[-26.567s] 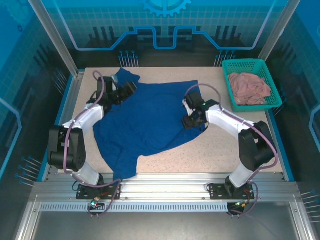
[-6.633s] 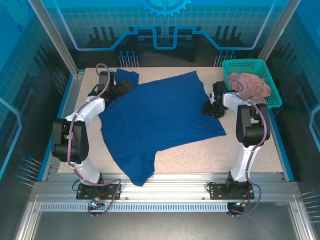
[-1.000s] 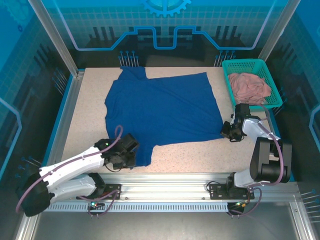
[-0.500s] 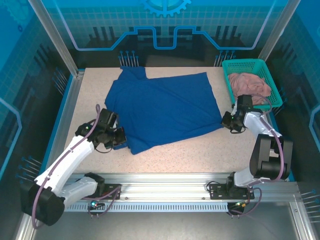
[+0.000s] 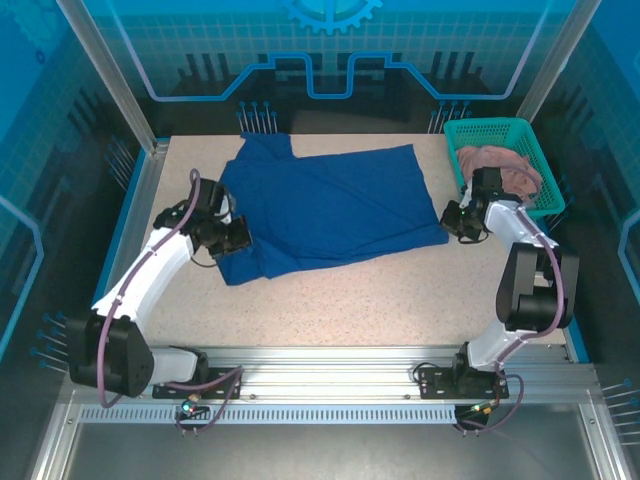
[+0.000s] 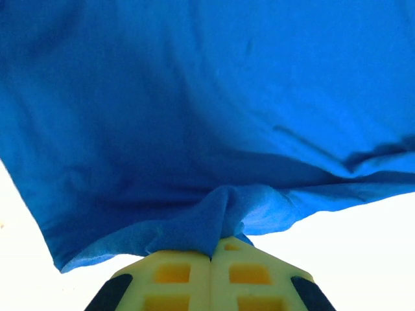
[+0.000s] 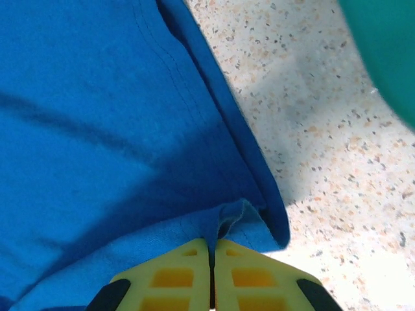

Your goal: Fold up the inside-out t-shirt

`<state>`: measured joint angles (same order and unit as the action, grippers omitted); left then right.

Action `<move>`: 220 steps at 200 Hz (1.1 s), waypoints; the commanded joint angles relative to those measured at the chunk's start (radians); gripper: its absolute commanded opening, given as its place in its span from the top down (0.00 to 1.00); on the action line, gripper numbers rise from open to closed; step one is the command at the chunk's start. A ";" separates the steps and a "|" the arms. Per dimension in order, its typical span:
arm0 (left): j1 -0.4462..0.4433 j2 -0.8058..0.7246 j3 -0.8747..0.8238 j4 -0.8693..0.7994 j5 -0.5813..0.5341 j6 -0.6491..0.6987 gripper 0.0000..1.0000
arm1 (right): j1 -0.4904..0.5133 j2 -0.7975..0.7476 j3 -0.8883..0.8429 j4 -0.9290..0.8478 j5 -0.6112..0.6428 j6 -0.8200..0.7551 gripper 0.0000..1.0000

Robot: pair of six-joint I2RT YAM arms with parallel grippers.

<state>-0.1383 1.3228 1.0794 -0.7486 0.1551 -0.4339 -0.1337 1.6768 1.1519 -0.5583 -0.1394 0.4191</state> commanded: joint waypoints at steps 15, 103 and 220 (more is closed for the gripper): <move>0.037 0.049 0.086 -0.002 0.046 0.052 1.00 | 0.032 0.064 0.076 -0.014 0.010 0.008 0.91; 0.147 0.125 0.203 -0.040 0.071 0.091 1.00 | 0.065 0.196 0.225 -0.046 0.048 -0.005 0.91; 0.178 0.290 0.326 -0.042 0.071 0.086 1.00 | 0.096 0.314 0.360 -0.068 0.086 -0.018 0.90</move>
<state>0.0238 1.5700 1.3476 -0.7677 0.2077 -0.3630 -0.0532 1.9629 1.4700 -0.5949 -0.0780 0.4179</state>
